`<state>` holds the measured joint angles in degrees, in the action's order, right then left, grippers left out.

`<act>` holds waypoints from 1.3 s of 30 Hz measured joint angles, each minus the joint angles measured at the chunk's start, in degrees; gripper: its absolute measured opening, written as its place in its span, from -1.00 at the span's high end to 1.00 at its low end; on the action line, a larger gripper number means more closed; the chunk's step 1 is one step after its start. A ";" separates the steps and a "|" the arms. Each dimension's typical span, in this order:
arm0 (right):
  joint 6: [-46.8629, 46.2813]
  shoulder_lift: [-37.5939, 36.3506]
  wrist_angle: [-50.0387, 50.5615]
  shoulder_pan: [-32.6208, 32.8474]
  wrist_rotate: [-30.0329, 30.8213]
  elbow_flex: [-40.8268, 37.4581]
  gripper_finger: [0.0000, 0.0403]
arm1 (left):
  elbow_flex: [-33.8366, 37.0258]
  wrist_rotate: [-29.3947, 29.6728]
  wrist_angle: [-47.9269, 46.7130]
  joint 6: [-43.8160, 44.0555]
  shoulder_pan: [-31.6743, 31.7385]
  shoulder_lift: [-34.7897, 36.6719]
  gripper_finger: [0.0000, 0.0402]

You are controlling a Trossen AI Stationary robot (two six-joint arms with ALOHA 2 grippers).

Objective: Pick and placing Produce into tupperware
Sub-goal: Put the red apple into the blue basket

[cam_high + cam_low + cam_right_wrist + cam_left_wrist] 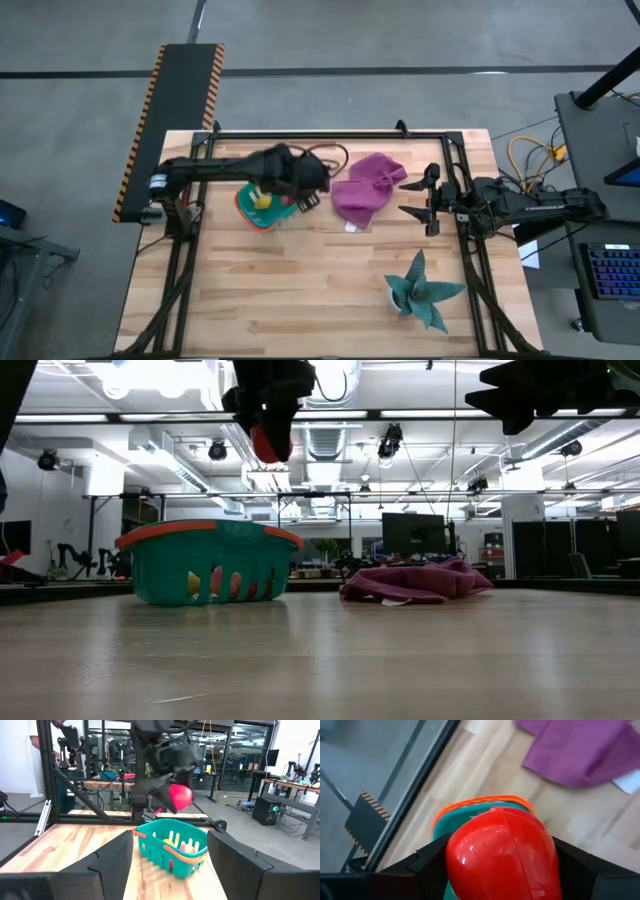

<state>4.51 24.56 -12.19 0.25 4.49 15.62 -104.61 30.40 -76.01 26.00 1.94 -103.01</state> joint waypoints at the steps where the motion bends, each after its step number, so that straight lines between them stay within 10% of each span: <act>1: -0.02 0.00 0.04 -0.01 0.00 0.00 -0.23 | -0.01 0.01 -0.04 -0.78 0.87 0.21 -0.28; 39: 0.02 0.01 2.67 0.00 -0.09 0.00 -0.22 | 25.26 -17.33 0.95 -7.17 9.98 -0.08 -0.40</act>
<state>4.54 24.58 -9.52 0.25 4.40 15.62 -79.35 13.07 -75.06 18.83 11.92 -103.09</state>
